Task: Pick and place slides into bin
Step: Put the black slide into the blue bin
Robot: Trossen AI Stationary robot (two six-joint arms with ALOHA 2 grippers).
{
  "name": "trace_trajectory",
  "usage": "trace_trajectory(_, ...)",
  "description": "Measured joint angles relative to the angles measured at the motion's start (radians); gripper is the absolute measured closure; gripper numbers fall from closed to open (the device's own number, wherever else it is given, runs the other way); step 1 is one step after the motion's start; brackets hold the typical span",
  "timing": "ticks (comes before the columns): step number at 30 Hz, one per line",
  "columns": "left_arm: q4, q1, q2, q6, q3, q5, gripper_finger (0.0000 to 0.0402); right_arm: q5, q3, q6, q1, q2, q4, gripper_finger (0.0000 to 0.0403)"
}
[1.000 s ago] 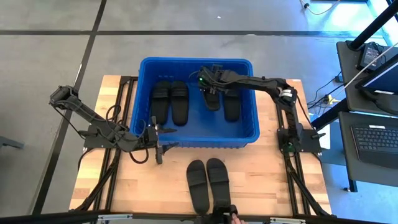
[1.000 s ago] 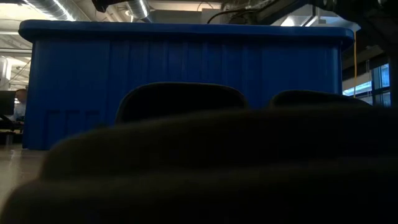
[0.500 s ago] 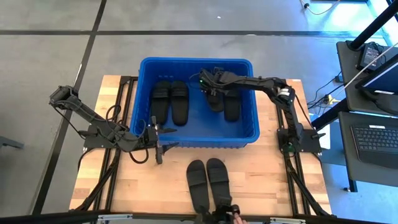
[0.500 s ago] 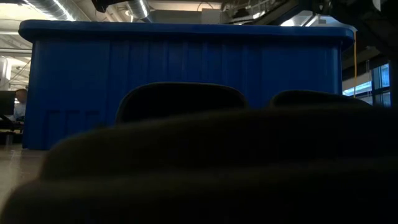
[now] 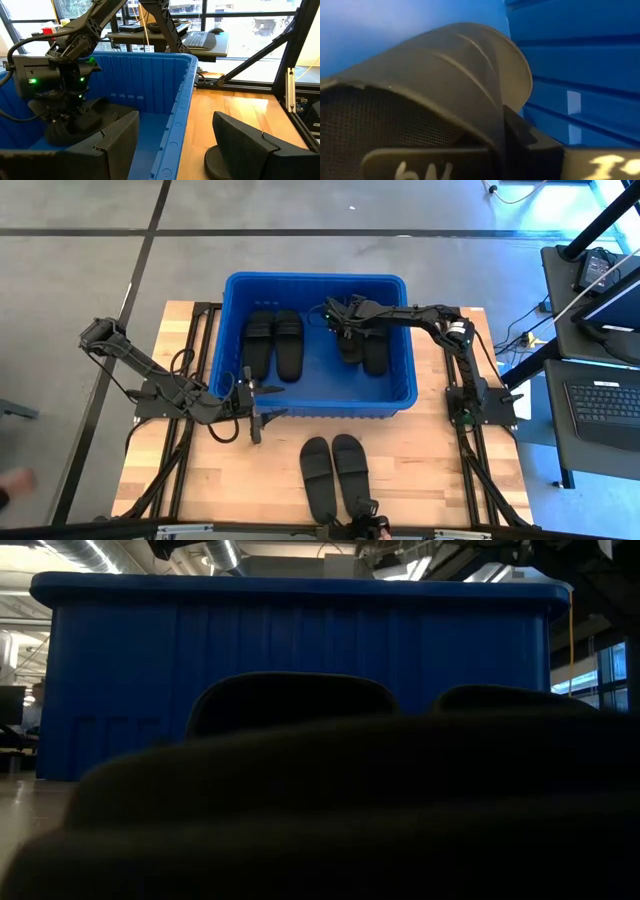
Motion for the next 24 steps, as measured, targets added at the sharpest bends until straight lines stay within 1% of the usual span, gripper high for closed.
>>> trace_trajectory(6,0.0,0.0,0.0,0.0,0.0,0.0,0.0153,-0.034,0.0,0.051,0.0,0.0,-0.013,0.0386)
trace_trajectory(24,0.0,0.0,0.0,-0.004,0.0,0.0,0.0153,-0.05,-0.001,0.052,0.03,0.0,-0.066,0.0385)
